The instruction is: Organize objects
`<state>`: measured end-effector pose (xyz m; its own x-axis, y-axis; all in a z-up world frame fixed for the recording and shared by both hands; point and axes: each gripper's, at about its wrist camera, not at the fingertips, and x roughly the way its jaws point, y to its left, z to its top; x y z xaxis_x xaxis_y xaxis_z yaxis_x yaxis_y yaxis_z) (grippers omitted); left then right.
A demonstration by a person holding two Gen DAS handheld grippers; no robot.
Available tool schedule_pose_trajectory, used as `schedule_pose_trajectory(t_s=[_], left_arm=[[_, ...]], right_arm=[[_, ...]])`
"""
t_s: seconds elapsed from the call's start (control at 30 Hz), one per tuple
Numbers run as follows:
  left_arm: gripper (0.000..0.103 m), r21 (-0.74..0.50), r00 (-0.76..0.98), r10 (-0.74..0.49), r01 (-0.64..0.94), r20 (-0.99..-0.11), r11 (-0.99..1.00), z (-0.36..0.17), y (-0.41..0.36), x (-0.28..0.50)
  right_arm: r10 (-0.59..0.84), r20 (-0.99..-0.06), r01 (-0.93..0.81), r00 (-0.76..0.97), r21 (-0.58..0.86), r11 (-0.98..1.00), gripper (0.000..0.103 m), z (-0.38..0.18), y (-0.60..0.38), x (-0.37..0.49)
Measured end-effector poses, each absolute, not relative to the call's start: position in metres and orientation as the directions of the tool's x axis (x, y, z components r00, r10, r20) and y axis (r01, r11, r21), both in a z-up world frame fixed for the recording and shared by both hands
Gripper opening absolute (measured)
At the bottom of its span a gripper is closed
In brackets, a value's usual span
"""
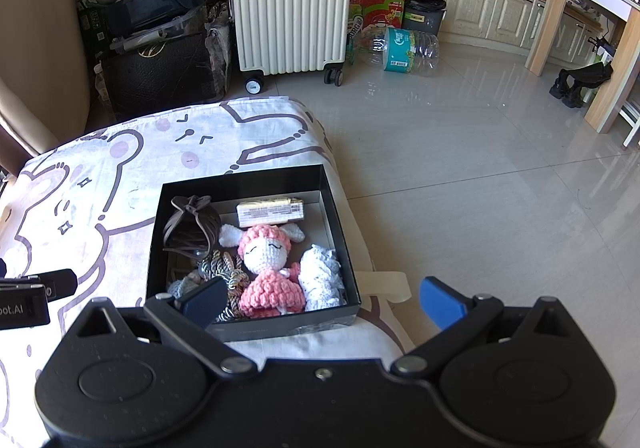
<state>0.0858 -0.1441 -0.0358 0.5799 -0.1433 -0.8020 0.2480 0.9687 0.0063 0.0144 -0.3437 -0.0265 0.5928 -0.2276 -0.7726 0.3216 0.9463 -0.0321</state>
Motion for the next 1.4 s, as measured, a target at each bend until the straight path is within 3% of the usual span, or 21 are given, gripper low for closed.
schedule_pose_trajectory(t_s=[1.4], left_arm=[[0.103, 0.001, 0.578, -0.147, 0.247, -0.803, 0.969, -0.0354, -0.1458, 0.0825]], right_arm=[[-0.226, -0.774, 0.322, 0.592, -0.030, 0.946, 0.103, -0.0267, -0.3448, 0.0141]])
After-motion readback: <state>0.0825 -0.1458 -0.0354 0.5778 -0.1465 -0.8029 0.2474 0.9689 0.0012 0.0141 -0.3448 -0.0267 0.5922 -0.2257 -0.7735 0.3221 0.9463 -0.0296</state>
